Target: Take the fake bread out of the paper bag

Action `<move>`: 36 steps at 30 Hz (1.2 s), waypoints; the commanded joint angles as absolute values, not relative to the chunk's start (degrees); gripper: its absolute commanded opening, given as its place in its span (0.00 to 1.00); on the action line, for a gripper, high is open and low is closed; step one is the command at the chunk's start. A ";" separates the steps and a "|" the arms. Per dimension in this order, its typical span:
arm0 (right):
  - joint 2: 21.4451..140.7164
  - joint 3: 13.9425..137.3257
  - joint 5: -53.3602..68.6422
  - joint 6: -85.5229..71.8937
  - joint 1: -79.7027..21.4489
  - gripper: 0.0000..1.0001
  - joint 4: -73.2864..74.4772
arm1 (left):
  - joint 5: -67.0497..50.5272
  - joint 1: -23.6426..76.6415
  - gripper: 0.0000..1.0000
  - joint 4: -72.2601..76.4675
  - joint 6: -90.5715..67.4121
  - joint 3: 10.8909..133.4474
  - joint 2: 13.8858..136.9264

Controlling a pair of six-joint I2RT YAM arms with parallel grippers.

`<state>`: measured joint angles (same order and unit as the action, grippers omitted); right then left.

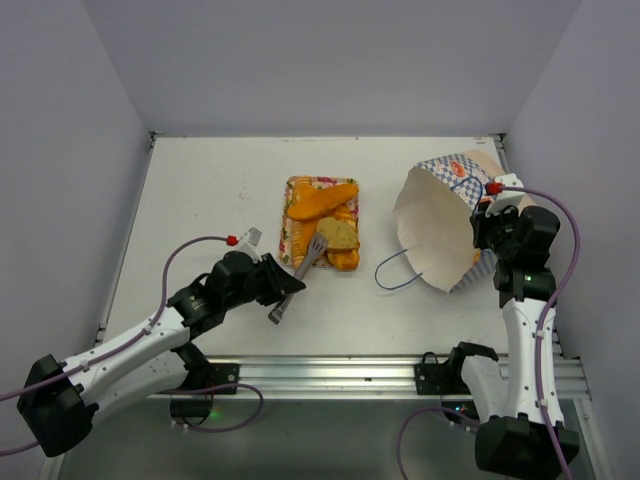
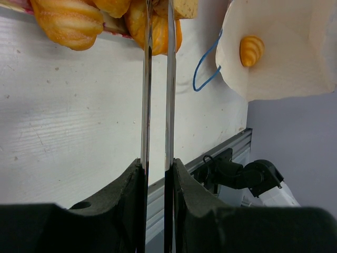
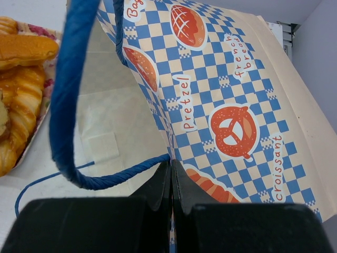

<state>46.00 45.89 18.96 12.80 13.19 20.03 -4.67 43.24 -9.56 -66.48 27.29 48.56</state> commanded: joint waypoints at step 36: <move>45.26 45.88 20.91 12.30 13.62 0.00 17.40 | -0.35 42.98 0.51 -22.49 -64.25 33.40 40.79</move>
